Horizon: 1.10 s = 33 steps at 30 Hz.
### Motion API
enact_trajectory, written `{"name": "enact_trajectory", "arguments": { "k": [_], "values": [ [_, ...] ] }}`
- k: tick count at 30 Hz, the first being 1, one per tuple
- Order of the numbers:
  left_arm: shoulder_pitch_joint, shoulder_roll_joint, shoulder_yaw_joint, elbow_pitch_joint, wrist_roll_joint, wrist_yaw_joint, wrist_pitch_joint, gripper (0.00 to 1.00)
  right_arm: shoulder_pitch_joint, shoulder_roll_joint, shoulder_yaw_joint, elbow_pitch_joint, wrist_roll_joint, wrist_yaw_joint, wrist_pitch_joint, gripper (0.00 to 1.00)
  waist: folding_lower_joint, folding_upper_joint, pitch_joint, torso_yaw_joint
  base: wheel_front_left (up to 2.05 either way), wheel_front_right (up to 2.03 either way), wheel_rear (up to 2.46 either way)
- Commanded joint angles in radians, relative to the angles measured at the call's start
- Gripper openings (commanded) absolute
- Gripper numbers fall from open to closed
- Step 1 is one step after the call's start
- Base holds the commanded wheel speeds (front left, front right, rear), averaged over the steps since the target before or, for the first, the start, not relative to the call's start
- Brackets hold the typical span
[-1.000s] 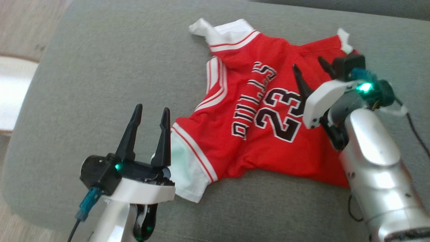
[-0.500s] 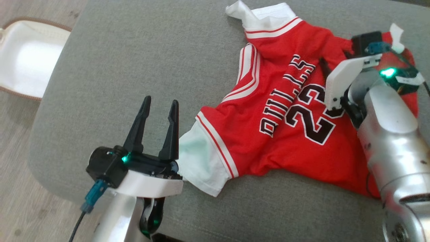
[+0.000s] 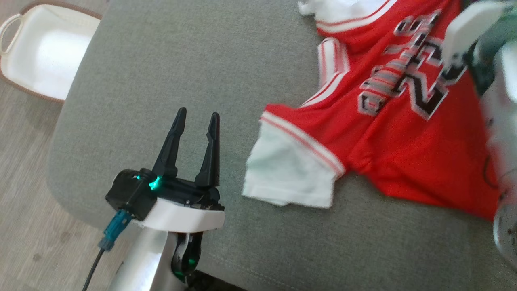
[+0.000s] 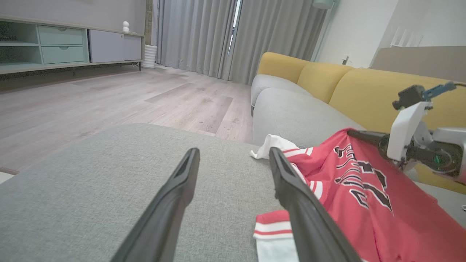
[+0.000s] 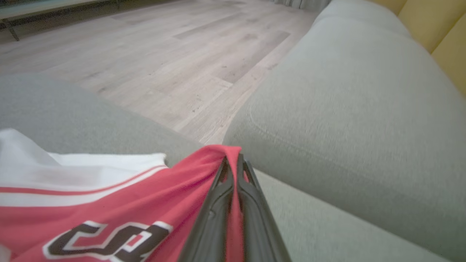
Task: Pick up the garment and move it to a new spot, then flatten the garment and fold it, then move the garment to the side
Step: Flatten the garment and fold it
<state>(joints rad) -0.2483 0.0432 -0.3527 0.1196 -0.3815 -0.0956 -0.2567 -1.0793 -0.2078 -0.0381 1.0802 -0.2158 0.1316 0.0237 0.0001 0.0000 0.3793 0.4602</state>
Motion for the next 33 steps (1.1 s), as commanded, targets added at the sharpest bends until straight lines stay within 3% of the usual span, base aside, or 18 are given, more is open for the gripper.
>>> {"name": "enact_trajectory", "arguments": {
  "k": [1, 6, 7, 8, 17, 24, 28, 33],
  "values": [
    [-0.03, 0.007, 0.03, -0.036, -0.005, 0.004, -0.005, 1.0, -0.055, 0.011, 0.005, -0.036, -0.022, -0.001, -0.018, 0.0, -0.0001, 0.0, 0.007, 0.008, 0.0, 0.0, 0.0],
    [-0.035, 0.007, 0.022, -0.036, -0.014, 0.003, -0.005, 1.0, -0.13, 0.002, -0.023, -0.015, -0.109, -0.001, -0.032, 0.0, -0.0001, 0.0, 0.018, 0.023, 0.0, 0.0, 0.0],
    [-0.037, 0.007, 0.021, -0.035, -0.016, 0.004, -0.005, 1.0, -0.139, 0.002, -0.022, -0.009, -0.128, -0.001, -0.036, 0.76, -0.0001, 0.0, 0.019, 0.025, 0.0, 0.0, 0.0],
    [-0.038, 0.007, 0.02, -0.034, -0.018, 0.004, -0.005, 1.0, -0.145, 0.003, -0.024, 0.003, -0.142, -0.001, -0.032, 1.0, -0.0001, 0.0, 0.019, 0.026, 0.0, 0.0, 0.0],
    [-0.033, 0.007, 0.047, -0.028, 0.003, 0.012, -0.005, 1.0, -0.103, 0.053, -0.088, 0.04, -0.18, -0.001, -0.147, 1.0, -0.0001, 0.0, -0.031, -0.031, 0.0, 0.0, 0.0],
    [0.003, 0.007, 0.097, -0.021, 0.05, 0.009, -0.005, 1.0, 0.02, 0.124, -0.128, -0.008, -0.085, -0.001, -0.278, 1.0, -0.0001, 0.0, -0.128, -0.132, 0.0, 0.0, 0.0],
    [0.038, 0.007, 0.126, -0.015, 0.074, 0.006, -0.005, 1.0, 0.163, 0.152, -0.099, -0.163, 0.037, -0.001, -0.285, 1.0, -0.0001, 0.0, -0.182, -0.192, 0.0, 0.0, 0.0],
    [0.08, 0.007, 0.16, -0.009, 0.095, 0.002, -0.005, 1.0, 0.448, 0.157, 0.033, -0.458, 0.241, -0.001, -0.285, 1.0, -0.0001, 0.0, -0.227, -0.264, 0.0, 0.0, 0.0]
  ]
}}
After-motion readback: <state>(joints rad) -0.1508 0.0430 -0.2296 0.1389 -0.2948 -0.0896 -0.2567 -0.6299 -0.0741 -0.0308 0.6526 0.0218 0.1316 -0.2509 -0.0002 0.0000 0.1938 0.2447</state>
